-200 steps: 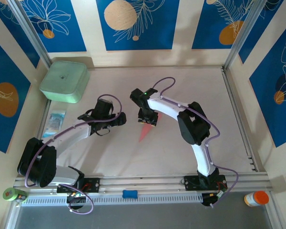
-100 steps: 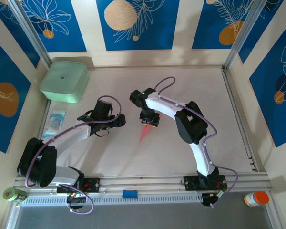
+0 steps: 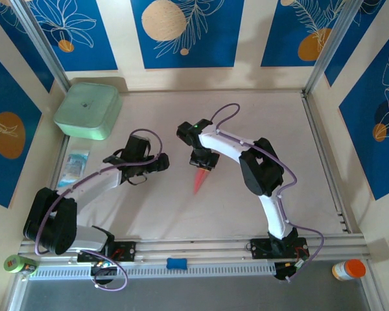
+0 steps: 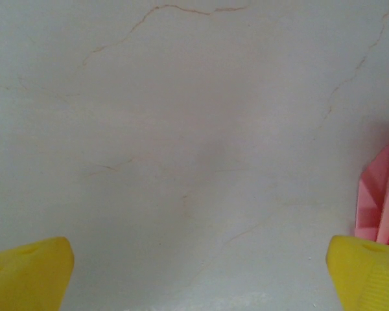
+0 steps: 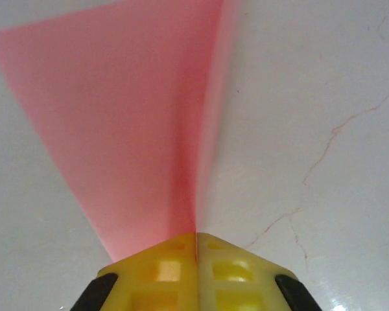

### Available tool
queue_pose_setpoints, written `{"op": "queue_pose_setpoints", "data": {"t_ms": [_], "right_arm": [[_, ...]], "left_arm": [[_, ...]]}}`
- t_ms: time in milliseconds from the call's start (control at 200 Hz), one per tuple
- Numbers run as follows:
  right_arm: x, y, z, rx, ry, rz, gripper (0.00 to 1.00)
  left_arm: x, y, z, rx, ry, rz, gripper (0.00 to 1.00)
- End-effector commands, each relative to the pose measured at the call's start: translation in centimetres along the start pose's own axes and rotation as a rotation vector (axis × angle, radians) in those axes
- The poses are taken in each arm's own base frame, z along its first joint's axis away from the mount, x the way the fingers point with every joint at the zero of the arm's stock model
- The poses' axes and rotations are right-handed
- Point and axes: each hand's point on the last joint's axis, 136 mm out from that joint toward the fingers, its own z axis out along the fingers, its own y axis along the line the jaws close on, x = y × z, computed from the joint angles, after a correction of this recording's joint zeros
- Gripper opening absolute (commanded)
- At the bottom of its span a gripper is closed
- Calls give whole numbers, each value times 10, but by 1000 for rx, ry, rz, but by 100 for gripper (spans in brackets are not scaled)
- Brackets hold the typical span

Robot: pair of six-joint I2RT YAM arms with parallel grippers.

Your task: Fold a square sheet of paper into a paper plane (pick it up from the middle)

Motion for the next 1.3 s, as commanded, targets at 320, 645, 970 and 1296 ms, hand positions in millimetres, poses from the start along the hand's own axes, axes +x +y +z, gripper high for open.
{"op": "queue_pose_setpoints", "data": {"t_ms": [320,645,970,1296], "right_arm": [[8,73,-82,-731,-58,-314,0],[22,88,-66,-1054,40,-367,0],[21,68,-23,-1056,100,-301,0],[21,58,-3,-1024,124,-283,0]], "left_arm": [[-7,2,-24,145,-23,-162,99],[4,-32,-6,368,96,-252,91],[26,-34,19,431,178,-372,56],[34,-54,43,499,249,-394,37]]}}
